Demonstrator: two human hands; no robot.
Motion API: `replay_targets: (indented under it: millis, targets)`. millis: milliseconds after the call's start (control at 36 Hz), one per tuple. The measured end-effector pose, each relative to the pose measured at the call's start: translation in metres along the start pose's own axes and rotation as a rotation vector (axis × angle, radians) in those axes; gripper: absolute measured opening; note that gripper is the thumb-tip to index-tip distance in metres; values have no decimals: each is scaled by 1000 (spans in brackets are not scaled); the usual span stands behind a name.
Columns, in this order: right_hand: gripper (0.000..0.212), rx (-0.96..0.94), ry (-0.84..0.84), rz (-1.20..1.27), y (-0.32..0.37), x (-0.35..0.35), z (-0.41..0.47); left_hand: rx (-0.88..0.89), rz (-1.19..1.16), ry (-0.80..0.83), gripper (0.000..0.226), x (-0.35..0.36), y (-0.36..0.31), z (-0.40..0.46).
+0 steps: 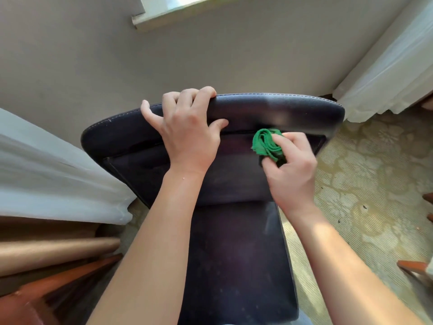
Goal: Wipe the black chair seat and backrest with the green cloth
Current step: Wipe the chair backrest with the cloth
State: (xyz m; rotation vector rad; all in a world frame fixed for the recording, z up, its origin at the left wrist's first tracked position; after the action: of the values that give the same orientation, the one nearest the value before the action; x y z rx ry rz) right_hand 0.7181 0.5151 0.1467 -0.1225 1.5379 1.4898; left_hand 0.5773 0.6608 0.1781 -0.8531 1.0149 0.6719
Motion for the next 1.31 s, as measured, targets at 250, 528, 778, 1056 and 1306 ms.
replay_targets:
  millis: [250, 528, 778, 1056, 1306]
  targets:
    - [28, 138, -18, -103, -19, -8, 9, -12, -14, -32, 47, 2, -3, 3]
    - [27, 78, 43, -38, -2, 12, 21, -22, -24, -33, 45, 5, -4, 8]
    - [32, -32, 207, -9, 29, 38, 26, -13, -40, -6, 44, 2, 1, 8]
    - [39, -105, 246, 21, 39, 43, -3, 66, -109, 53, 42, -16, 13, -12]
    - [39, -123, 222, -19, 56, 54, -9, -195, -155, -14, 53, -40, 107, -36]
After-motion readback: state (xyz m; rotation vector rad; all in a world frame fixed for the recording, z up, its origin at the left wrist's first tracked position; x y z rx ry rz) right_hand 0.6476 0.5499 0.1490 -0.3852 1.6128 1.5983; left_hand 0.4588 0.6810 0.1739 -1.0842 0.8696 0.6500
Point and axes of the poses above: each hand's wrist, its own z-axis towards the middle knuckle, its own x-axis out of the palm, y = z × x, the point moved 6 cm from there along z, towards the middle knuckle, and after that the axes turned 12 degrees about y, right-handed, at the moved point
